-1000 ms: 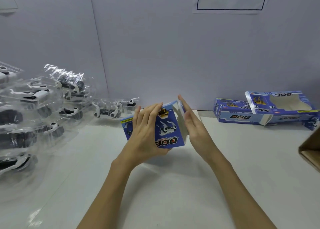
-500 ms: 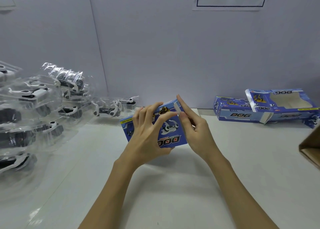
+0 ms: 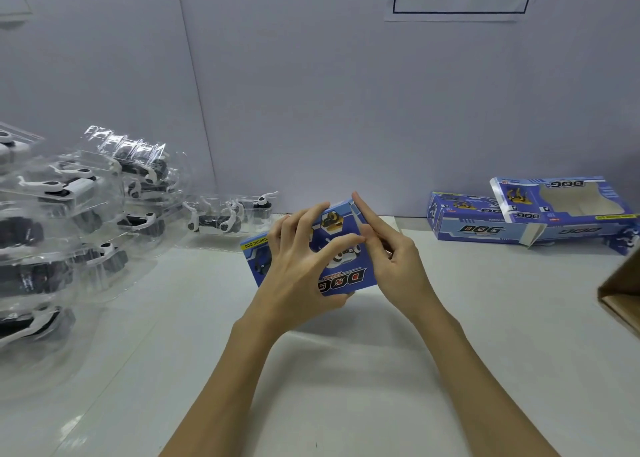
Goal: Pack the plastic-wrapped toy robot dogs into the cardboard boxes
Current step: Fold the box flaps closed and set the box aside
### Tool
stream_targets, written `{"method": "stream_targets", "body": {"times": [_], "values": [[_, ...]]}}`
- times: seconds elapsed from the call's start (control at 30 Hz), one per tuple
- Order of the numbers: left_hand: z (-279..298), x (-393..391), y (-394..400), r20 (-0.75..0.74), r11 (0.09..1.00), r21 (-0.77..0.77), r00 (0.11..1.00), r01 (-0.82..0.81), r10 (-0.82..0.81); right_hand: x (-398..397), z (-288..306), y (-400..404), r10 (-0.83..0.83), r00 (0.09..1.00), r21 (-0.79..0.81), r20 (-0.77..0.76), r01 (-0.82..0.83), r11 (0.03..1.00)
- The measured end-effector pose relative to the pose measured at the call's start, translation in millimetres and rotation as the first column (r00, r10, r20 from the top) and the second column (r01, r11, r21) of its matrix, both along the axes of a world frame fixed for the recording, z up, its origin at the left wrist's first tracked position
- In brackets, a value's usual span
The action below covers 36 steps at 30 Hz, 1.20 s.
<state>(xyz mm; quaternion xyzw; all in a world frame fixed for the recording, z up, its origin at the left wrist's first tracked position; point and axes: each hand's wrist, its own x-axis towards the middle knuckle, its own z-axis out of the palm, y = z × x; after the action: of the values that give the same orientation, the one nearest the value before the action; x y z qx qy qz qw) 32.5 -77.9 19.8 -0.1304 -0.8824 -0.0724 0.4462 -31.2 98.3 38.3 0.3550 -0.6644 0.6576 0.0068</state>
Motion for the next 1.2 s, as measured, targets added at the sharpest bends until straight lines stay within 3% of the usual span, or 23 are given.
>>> {"method": "stream_targets", "body": {"times": [0.13, 0.27, 0.37, 0.43, 0.53, 0.87, 1.0, 1.2], "values": [[0, -1, 0, -0.023, 0.999, 0.037, 1.000, 0.021, -0.020, 10, 3, -9, 0.062, 0.997, 0.003, 0.034, -0.062, 0.998], [4, 1, -3, -0.013, 0.998, 0.034, 0.998, 0.055, -0.055, 15, 8, -11, 0.036, 0.999, 0.129, -0.024, -0.032, 0.991], [7, 3, -3, 0.009, 0.999, -0.011, 0.999, 0.036, -0.036, 9, 8, -3, 0.159, 0.984, 0.024, 0.084, -0.162, 0.987], [9, 5, -5, -0.006, 1.000, -0.006, 1.000, 0.015, -0.015, 4, 8, 6, 0.178, 0.981, -0.011, 0.074, -0.178, 0.984], [12, 10, -4, -0.041, 0.990, 0.141, 0.999, 0.010, -0.004, -1, 10, 11, 0.178, 0.976, -0.083, 0.123, -0.168, 0.982], [12, 12, 11, -0.094, 0.978, 0.198, 0.992, -0.064, 0.084, 17, 6, -14, -0.033, 0.999, -0.125, -0.030, 0.029, 0.992], [12, 13, 10, -0.075, 0.974, 0.221, 0.995, -0.053, 0.071, 18, 6, -9, 0.015, 0.997, -0.076, -0.073, -0.021, 0.997], [14, 14, 8, -0.025, 0.979, 0.202, 0.999, -0.030, 0.036, 11, 19, 10, 0.163, 0.985, -0.058, 0.058, -0.160, 0.985]]}}
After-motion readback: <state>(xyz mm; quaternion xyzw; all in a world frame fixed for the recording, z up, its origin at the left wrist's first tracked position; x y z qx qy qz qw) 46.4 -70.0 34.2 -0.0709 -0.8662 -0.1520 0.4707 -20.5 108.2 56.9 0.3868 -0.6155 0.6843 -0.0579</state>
